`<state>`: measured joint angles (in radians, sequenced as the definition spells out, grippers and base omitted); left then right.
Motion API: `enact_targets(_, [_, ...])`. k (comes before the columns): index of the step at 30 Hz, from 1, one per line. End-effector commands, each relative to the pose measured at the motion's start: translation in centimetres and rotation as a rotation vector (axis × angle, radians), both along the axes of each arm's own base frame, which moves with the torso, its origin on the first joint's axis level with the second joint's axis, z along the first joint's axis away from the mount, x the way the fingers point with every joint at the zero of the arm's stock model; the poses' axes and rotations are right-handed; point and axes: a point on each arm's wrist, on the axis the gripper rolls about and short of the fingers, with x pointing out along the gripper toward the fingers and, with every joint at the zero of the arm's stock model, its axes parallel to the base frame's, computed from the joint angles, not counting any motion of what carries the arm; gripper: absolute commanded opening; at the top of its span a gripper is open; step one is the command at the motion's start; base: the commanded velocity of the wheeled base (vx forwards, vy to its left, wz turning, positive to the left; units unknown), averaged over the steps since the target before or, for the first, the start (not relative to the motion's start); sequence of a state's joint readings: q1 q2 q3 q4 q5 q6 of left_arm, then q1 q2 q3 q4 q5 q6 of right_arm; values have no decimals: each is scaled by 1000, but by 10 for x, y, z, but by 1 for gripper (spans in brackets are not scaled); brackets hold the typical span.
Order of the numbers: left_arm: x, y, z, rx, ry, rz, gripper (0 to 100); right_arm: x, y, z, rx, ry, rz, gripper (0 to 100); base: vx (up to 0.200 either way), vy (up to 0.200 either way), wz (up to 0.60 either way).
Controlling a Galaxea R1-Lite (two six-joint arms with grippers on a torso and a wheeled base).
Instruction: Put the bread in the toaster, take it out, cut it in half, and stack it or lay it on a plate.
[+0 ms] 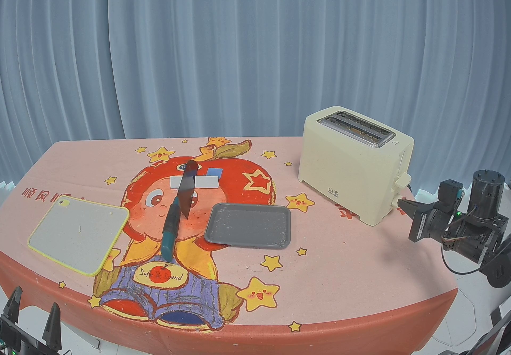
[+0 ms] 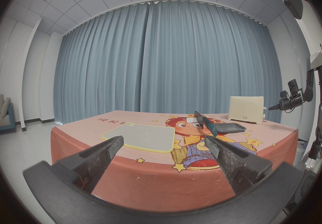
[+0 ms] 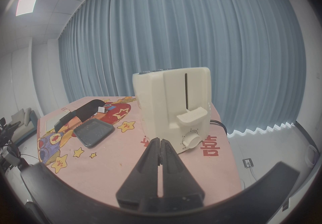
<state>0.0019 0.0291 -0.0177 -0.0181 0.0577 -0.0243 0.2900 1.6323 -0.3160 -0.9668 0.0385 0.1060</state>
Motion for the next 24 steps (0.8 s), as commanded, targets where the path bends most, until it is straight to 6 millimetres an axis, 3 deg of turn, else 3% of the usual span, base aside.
enact_targets(1, [1, 0, -5, 0, 17, 0, 100, 6, 0, -11, -13, 44, -8, 0, 0, 0, 0])
enact_targets(8, [1, 0, -5, 0, 17, 2, 100, 15, -3, -18, -17, 66, -30, 0, 0, 0, 0])
enact_targets(24, [1, 0, -5, 0, 17, 2, 100, 21, -2, -14, 9, 53, -48, 0, 0, 0, 0])
